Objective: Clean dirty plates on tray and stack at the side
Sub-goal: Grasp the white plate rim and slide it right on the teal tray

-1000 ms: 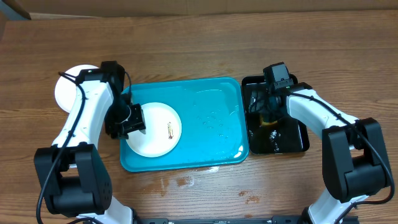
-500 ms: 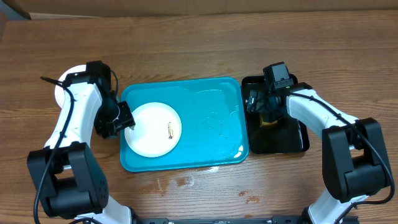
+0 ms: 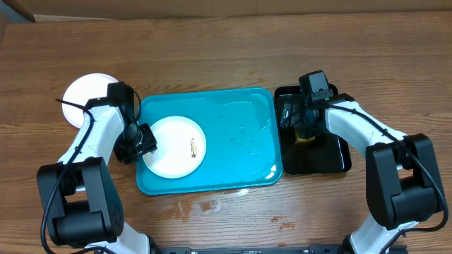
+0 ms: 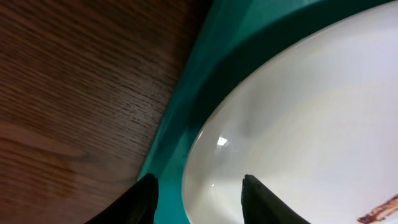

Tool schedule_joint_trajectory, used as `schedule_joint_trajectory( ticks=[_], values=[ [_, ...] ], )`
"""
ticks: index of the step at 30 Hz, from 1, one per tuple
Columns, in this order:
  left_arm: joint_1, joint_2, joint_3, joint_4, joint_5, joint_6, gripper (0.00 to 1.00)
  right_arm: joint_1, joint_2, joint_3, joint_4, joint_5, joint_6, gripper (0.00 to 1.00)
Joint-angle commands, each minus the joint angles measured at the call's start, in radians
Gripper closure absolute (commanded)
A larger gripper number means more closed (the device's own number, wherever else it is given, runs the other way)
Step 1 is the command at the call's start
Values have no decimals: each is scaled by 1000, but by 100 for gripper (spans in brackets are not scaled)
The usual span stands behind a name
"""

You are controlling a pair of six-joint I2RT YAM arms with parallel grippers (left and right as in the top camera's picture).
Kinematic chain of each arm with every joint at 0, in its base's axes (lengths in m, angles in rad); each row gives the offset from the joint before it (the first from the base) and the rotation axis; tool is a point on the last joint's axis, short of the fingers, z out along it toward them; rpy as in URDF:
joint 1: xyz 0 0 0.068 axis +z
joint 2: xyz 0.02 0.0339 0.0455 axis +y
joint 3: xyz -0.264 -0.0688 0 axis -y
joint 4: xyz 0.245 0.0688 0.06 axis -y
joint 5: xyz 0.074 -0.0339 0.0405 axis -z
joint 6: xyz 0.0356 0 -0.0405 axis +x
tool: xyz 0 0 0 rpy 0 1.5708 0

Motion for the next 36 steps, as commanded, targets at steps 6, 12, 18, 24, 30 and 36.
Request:
schedule_joint_trajectory(
  ticks=[6, 12, 18, 24, 30, 36],
  values=[
    [-53, -21, -63, 68, 87, 1, 66, -2, 3, -3, 4, -9, 5, 0],
    [-104, -21, -63, 144, 280, 11, 65, -2, 3, -3, 4, -9, 5, 0],
    [-188, -20, -63, 294, 422, -6, 61, -2, 3, -3, 4, -9, 5, 0],
    [-274, -21, -49, 404, 430, -41, 56, -2, 3, -3, 4, -9, 5, 0],
    [-273, -21, 69, 337, 303, 34, 53, -2, 3, -3, 4, -9, 5, 0],
    [-304, -20, 81, 407, 151, 74, 56, -2, 3, -3, 4, -9, 5, 0]
  ],
)
